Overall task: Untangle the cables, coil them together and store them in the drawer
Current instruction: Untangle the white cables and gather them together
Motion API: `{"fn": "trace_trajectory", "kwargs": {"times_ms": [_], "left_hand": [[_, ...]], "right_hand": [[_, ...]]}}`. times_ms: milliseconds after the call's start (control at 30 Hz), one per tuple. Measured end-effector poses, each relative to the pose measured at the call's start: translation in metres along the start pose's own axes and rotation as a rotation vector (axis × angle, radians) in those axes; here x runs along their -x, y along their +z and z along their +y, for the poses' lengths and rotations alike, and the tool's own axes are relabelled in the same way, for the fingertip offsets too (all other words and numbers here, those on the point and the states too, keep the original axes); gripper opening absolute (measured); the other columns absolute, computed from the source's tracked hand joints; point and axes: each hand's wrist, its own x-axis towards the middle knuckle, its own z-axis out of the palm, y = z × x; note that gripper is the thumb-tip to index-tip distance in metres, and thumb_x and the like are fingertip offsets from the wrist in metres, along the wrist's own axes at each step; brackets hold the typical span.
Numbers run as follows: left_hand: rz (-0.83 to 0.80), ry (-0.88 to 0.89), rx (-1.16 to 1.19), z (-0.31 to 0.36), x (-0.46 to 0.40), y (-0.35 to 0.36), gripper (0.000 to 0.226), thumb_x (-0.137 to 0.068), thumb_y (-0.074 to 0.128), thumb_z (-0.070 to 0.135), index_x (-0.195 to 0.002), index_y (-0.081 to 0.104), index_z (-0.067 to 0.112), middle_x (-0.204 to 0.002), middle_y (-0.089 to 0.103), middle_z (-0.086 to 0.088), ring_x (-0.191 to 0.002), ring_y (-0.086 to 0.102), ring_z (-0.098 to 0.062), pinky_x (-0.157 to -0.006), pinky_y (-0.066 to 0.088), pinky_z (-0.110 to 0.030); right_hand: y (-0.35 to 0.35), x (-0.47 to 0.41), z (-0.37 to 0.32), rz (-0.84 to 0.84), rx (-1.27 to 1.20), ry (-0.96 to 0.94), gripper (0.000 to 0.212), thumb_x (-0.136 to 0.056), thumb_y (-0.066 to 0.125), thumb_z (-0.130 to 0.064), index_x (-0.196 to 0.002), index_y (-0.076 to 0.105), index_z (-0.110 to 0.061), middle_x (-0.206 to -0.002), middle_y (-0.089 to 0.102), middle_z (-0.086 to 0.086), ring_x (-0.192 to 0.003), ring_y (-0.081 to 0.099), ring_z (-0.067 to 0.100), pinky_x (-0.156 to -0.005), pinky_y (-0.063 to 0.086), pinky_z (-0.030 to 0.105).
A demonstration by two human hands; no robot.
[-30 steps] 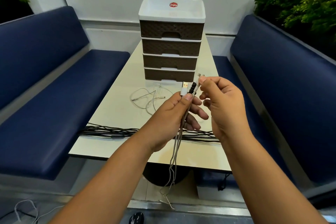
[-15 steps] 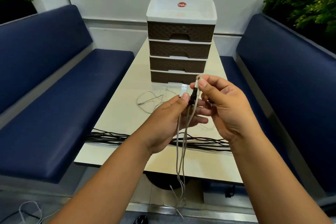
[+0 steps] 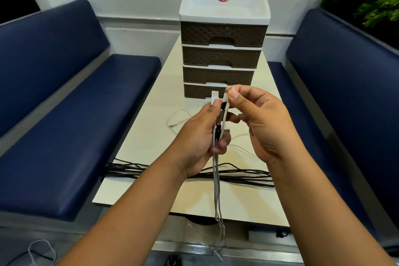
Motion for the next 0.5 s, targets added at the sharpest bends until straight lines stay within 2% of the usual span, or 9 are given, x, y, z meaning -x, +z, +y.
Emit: {"fn": "trace_trajectory", "kwargs": {"times_ms": [67, 133, 200, 233, 300, 367, 400, 467, 500], "left_hand": [[-0.029, 0.006, 0.014, 0.004, -0.001, -0.003, 0.043, -0.103, 0.036, 0.045, -0.117, 0.059, 0.011, -0.094, 0.061, -0.008, -0.052, 0.043, -0.012, -0.044, 0.025, -0.020], [-0.077, -0.004, 0.012, 0.008, -0.002, -0.006, 0.045, -0.100, 0.038, 0.049, -0.108, 0.056, 0.008, -0.080, 0.056, -0.006, -0.051, 0.038, -0.009, -0.044, 0.022, -0.019], [-0.111, -0.007, -0.004, 0.011, -0.005, -0.009, 0.039, -0.096, 0.043, 0.050, -0.096, 0.050, 0.011, -0.064, 0.043, 0.001, -0.049, 0.029, -0.007, -0.045, 0.020, -0.019], [-0.115, 0.000, -0.006, 0.013, -0.005, -0.010, 0.035, -0.097, 0.045, 0.047, -0.089, 0.047, 0.013, -0.061, 0.038, 0.003, -0.048, 0.027, -0.007, -0.045, 0.020, -0.019], [-0.096, 0.050, -0.001, 0.016, -0.008, -0.013, 0.031, -0.099, 0.045, 0.039, -0.081, 0.045, 0.015, -0.059, 0.037, 0.003, -0.050, 0.034, -0.008, -0.047, 0.029, -0.020], [-0.059, 0.128, -0.057, 0.021, -0.011, -0.019, 0.030, -0.097, 0.045, 0.038, -0.079, 0.049, 0.014, -0.065, 0.051, 0.002, -0.061, 0.052, -0.010, -0.058, 0.046, -0.024], [-0.029, 0.164, -0.159, 0.024, -0.013, -0.024, 0.031, -0.096, 0.045, 0.041, -0.079, 0.052, 0.016, -0.073, 0.059, 0.002, -0.071, 0.059, -0.009, -0.066, 0.050, -0.025], [0.075, 0.237, -0.492, 0.029, -0.017, -0.037, 0.032, -0.099, 0.043, 0.047, -0.080, 0.056, 0.025, -0.099, 0.067, 0.009, -0.094, 0.061, -0.002, -0.082, 0.045, -0.025], [0.112, 0.266, -0.605, 0.031, -0.020, -0.043, 0.031, -0.099, 0.041, 0.049, -0.080, 0.056, 0.029, -0.108, 0.067, 0.012, -0.104, 0.058, 0.000, -0.086, 0.040, -0.024]], "right_hand": [[0.002, -0.005, 0.004, -0.010, -0.012, -0.002, 0.007, -0.091, 0.064, -0.012, -0.093, 0.071, -0.009, -0.078, 0.065, 0.005, -0.067, 0.055, 0.015, -0.060, 0.047, 0.020], [0.004, -0.012, 0.008, -0.014, -0.016, 0.019, 0.007, -0.090, 0.066, -0.015, -0.089, 0.073, -0.014, -0.080, 0.064, 0.007, -0.066, 0.053, 0.018, -0.070, 0.049, 0.027], [0.005, -0.018, 0.012, -0.007, -0.004, 0.041, 0.006, -0.089, 0.068, -0.020, -0.087, 0.074, -0.021, -0.089, 0.069, 0.003, -0.084, 0.061, 0.019, -0.089, 0.049, 0.038], [0.007, -0.020, 0.015, 0.001, -0.015, 0.047, 0.005, -0.090, 0.067, -0.023, -0.089, 0.072, -0.022, -0.094, 0.070, 0.001, -0.091, 0.062, 0.017, -0.093, 0.047, 0.041], [0.013, -0.022, 0.025, 0.011, -0.085, 0.067, 0.017, -0.094, 0.061, -0.029, -0.100, 0.066, -0.015, -0.096, 0.068, 0.003, -0.090, 0.062, 0.018, -0.086, 0.049, 0.042], [0.021, -0.017, 0.043, -0.046, -0.127, 0.124, 0.041, -0.096, 0.051, -0.046, -0.113, 0.061, -0.010, -0.093, 0.067, 0.004, -0.088, 0.060, 0.022, -0.080, 0.049, 0.040], [0.025, -0.012, 0.055, -0.108, -0.108, 0.164, 0.049, -0.093, 0.046, -0.056, -0.115, 0.061, -0.015, -0.096, 0.068, 0.003, -0.090, 0.061, 0.023, -0.081, 0.048, 0.039], [0.030, 0.003, 0.077, -0.257, -0.006, 0.204, 0.056, -0.088, 0.040, -0.065, -0.107, 0.065, -0.019, -0.098, 0.070, 0.004, -0.094, 0.065, 0.022, -0.086, 0.050, 0.035], [0.033, 0.011, 0.086, -0.327, 0.052, 0.193, 0.053, -0.090, 0.039, -0.060, -0.100, 0.065, -0.015, -0.093, 0.071, 0.005, -0.091, 0.067, 0.019, -0.086, 0.050, 0.030]]}}
